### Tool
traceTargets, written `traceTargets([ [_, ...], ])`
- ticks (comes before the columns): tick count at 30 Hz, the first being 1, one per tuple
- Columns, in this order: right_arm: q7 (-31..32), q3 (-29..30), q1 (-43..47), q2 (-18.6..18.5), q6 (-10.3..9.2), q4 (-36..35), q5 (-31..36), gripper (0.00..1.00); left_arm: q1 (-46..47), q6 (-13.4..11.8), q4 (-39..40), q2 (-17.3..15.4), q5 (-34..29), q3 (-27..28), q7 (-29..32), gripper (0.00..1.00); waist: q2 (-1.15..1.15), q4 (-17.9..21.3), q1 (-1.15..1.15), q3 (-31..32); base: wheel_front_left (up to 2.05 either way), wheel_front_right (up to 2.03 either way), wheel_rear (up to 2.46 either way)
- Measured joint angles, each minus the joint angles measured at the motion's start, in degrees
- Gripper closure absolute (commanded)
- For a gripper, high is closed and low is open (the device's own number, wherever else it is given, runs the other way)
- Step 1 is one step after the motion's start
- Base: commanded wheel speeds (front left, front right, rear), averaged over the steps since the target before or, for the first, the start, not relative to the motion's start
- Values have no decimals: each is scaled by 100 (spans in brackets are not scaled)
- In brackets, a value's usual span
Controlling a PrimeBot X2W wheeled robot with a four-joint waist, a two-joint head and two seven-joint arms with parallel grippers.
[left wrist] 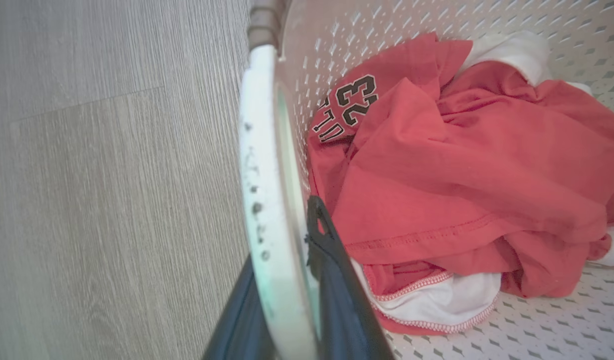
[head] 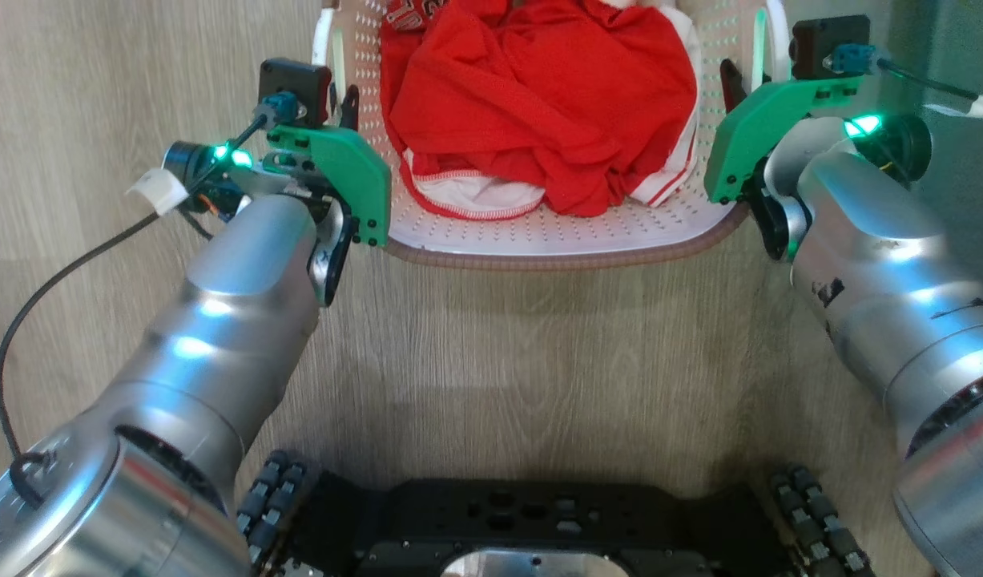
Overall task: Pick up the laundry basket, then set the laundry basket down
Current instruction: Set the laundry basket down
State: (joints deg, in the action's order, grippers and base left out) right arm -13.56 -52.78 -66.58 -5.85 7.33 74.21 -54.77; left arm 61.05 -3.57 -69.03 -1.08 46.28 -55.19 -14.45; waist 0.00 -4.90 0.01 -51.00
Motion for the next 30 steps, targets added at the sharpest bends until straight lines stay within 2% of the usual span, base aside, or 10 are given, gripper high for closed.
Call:
traceTargets([
  [7,-16,286,-12,-2,1,-7,290,100,36,-7,43,0,-143,78,0,100,0,-61,-1,-348,0,0,0],
  [22,-51,855,-22,4,1,-33,906,100,141,-7,114,0,-338,246,-26,100,0,-73,-1,-486,0,0,0],
  [28,-49,1013,-23,16,1,-15,1235,69,158,-51,127,-1,-402,343,-33,100,0,-70,-1,-480,0,0,0],
  [29,-49,1032,-23,16,1,-11,1308,61,166,-54,127,-2,-402,361,-37,94,0,-67,-1,-474,0,0,0],
  [30,-49,1059,-23,15,1,-8,1363,58,174,-55,127,-5,-423,378,-49,85,0,-66,-1,-469,0,0,0],
])
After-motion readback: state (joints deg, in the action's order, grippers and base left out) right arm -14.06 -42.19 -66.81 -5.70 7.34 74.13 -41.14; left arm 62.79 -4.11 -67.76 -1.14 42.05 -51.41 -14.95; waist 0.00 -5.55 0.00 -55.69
